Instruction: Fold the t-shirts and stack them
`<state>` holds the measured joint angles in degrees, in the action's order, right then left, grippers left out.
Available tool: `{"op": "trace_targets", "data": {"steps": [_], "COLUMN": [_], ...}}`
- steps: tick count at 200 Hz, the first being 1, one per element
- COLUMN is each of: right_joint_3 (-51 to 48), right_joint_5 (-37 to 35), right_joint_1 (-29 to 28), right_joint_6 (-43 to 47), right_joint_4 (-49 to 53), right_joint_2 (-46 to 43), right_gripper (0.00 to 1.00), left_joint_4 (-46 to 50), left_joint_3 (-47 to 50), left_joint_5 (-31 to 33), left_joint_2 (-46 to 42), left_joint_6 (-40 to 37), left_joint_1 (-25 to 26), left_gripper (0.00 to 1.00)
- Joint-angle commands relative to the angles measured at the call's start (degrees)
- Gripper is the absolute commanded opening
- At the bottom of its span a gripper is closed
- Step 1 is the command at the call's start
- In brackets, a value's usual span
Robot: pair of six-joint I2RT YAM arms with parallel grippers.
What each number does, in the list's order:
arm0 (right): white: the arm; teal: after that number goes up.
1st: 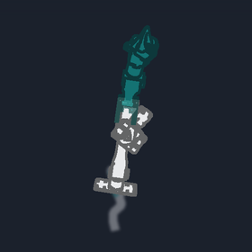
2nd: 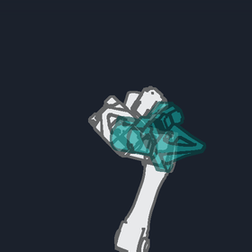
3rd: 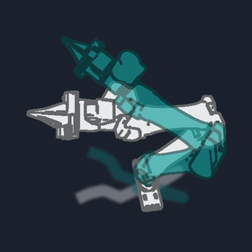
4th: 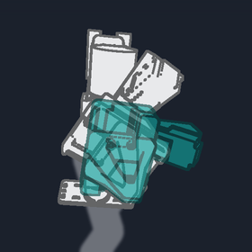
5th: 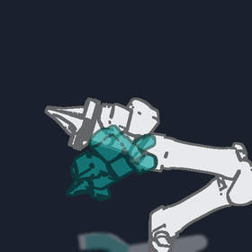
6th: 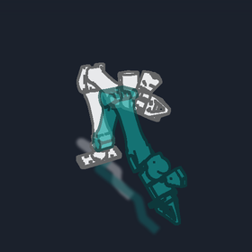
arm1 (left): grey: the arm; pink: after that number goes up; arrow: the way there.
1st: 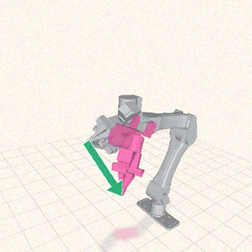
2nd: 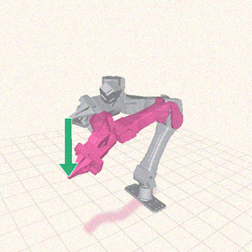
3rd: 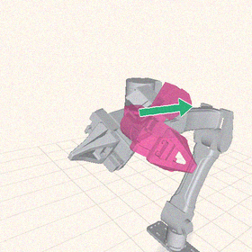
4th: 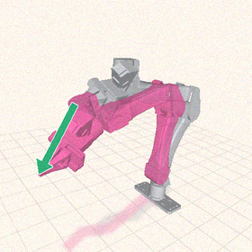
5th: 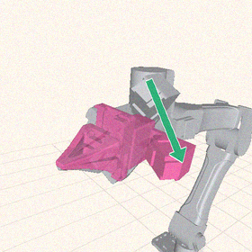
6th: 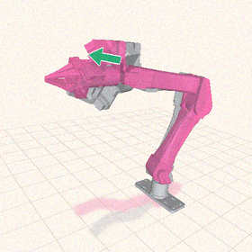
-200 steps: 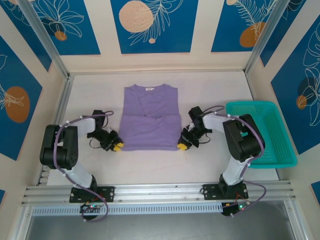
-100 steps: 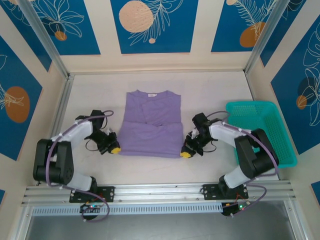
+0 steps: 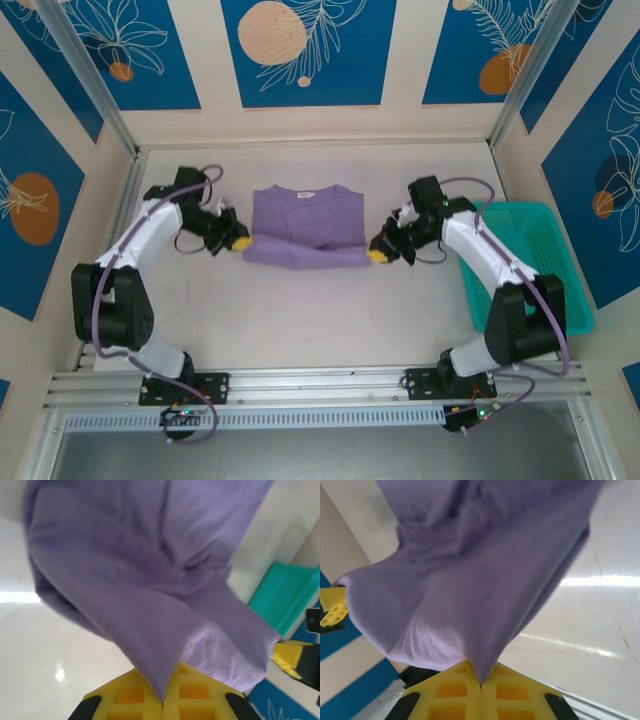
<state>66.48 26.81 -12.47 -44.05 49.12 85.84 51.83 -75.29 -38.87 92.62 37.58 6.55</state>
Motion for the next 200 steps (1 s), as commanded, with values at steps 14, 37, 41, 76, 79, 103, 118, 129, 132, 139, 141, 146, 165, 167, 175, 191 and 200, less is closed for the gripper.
{"op": "trace_targets", "data": {"steps": [14, 37, 41, 76, 79, 103, 118, 129, 132, 139, 141, 146, 165, 167, 175, 191, 200], "right_joint_3": [13.85, 25.79, 28.08, 48.15, 49.47, 63.59, 75.84, 84.39, 85.81, 88.76, 88.92, 88.62, 78.74, 77.6, 71.07, 60.15, 55.55], "right_joint_5": [1.55, 2.1, 1.78, 1.18, 1.33, 3.53, 4.88, 4.89, 4.55, 3.77, 3.51, 3.0, 0.73, 0.53, -0.18, -0.54, -0.5], "right_joint_1": [2.96, 3.76, 3.87, 5.29, 5.47, 7.46, 8.85, 9.53, 9.64, 9.83, 9.9, 9.92, 9.68, 9.6, 8.97, 6.67, 5.09], "right_joint_6": [-3.25, -3.95, -3.91, -5.98, -6.36, -12.63, -16.23, -17.54, -17.59, -17.29, -17.07, -16.6, -13.48, -13.16, -11.45, -8.25, -6.59], "right_joint_4": [5.63, 6.83, 7.4, 11.68, 11.69, 12.49, 15.9, 18.12, 18.67, 19.33, 19.29, 19.06, 16.25, 15.78, 13.73, 9.78, 8.58], "right_joint_2": [12.59, 22.37, 24.33, 41.33, 42.78, 55.83, 64.03, 67.82, 68.43, 68.57, 68.34, 67.34, 59.85, 59.21, 54.91, 48.04, 45.23], "right_gripper": [0.0, 0.0, 0.0, 0.0, 0.0, 0.24, 0.46, 0.78, 0.85, 0.87, 0.87, 0.87, 0.83, 0.82, 0.78, 0.68, 0.61], "left_joint_4": [-4.6, -5.78, -5.14, -2.4, -2.47, -3.84, -6.05, -7.09, -6.71, -6.36, -6.43, -6.58, -5.7, -5.69, -5.82, -7.28, -6.84], "left_joint_3": [-14.15, -23.13, -25.09, -42.03, -43.3, -51.35, -53.37, -54.13, -54.51, -55.11, -55.2, -55.16, -53.55, -53.14, -51.53, -48.25, -47.77], "left_joint_5": [-1.77, -0.74, -0.41, 0.42, 0.65, 5.06, 8.59, 11.63, 12.75, 14.56, 14.89, 15.99, 20.69, 21.12, 22.2, 22.6, 22.16], "left_joint_2": [10.49, 18.13, 19.87, 35.23, 36.49, 45.35, 47.84, 47.67, 47.46, 46.52, 46.23, 45.22, 40.74, 40.19, 38.17, 35.2, 34.62], "left_joint_6": [7.19, 9.73, 9.78, 11.72, 12.14, 17.61, 21.4, 22.55, 22.62, 22.0, 21.76, 20.97, 18.57, 18.34, 17.7, 15.66, 13.81], "left_joint_1": [0.0, -0.28, -0.3, -1.18, -1.27, -2.99, -4.29, -4.93, -5.0, -5.19, -5.2, -5.14, -4.55, -4.42, -3.81, -1.46, 0.46], "left_gripper": [0.0, 0.0, 0.0, 0.0, 0.0, 0.24, 0.41, 0.61, 0.69, 0.77, 0.78, 0.78, 0.77, 0.77, 0.77, 0.73, 0.69]}}
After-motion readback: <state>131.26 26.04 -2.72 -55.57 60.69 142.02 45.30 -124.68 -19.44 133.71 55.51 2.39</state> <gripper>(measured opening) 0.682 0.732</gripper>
